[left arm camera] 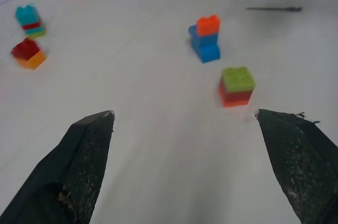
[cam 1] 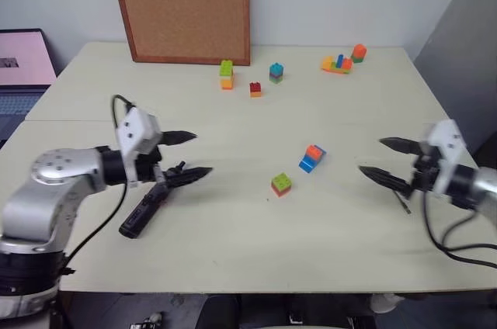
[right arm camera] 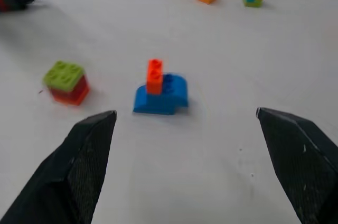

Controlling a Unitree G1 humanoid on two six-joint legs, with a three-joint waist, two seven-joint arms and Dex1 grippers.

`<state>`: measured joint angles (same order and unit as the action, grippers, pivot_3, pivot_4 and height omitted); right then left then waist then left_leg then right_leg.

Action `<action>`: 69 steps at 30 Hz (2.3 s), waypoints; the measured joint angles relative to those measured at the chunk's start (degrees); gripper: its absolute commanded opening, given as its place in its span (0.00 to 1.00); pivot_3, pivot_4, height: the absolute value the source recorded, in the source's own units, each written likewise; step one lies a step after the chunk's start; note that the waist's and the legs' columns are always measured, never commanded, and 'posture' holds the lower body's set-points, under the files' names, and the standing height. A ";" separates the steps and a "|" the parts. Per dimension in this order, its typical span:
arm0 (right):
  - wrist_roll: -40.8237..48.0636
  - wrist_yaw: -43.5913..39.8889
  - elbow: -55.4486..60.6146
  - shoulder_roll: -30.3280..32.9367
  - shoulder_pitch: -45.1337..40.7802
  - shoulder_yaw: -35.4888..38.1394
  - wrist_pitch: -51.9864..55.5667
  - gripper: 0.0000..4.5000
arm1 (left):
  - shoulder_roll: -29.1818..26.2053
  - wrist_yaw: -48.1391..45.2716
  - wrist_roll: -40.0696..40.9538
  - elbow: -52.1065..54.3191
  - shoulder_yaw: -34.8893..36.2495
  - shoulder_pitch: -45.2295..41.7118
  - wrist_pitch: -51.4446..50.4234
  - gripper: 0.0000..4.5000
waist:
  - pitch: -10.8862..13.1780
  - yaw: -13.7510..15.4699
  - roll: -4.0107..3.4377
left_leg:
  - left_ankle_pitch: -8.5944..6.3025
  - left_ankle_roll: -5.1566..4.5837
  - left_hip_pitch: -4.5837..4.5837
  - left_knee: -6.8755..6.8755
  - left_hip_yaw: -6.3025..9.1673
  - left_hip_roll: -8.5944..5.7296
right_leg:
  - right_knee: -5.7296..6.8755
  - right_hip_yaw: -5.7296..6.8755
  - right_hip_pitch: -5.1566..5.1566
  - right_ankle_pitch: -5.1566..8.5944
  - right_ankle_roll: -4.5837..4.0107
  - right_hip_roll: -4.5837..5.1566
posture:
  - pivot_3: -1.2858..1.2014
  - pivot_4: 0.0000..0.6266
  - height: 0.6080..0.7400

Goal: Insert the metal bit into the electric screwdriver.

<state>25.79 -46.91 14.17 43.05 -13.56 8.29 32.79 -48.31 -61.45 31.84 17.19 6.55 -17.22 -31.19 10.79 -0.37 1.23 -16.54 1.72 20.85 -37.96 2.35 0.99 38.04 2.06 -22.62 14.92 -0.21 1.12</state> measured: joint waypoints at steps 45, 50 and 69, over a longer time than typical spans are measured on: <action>-10.23 11.03 -6.18 -3.38 4.47 12.32 -8.33 0.10 | 10.62 1.58 4.21 7.92 -11.30 -1.81 -1.33 1.00 | -0.01 0.97 -0.07 | 0.01 -0.02 0.62 -0.13 -0.13 -0.20 | 0.14 -0.13 -0.60 -0.17 -0.28 -0.02 | 0.52 0.24 1.00; -11.77 17.35 -11.76 -3.46 6.82 17.54 -7.25 0.10 | 11.99 0.63 4.21 7.54 -13.19 -3.72 -1.03 1.00 | -0.01 0.36 -0.09 | 0.05 -0.08 0.52 -0.12 -0.19 -0.23 | 0.20 -0.17 -0.60 -0.17 -0.29 -0.08 | 0.52 0.24 1.00; -6.50 18.81 1.37 -2.16 14.84 24.34 -4.46 0.84 | 7.60 -2.42 -1.64 2.01 -13.05 -0.98 4.07 1.00 | -0.04 -0.16 -0.21 | 0.07 -0.14 -0.05 0.01 -1.01 -0.16 | 0.79 -1.46 -0.73 0.05 0.00 -0.51 | 0.52 0.24 1.00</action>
<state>19.30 -28.10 15.54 40.89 1.28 32.63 28.33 -40.72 -63.87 30.19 19.20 -6.51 -18.20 -27.12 10.75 -0.54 1.02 -16.47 1.58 20.80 -37.96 1.35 0.83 38.83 0.60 -23.35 14.98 -0.21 0.61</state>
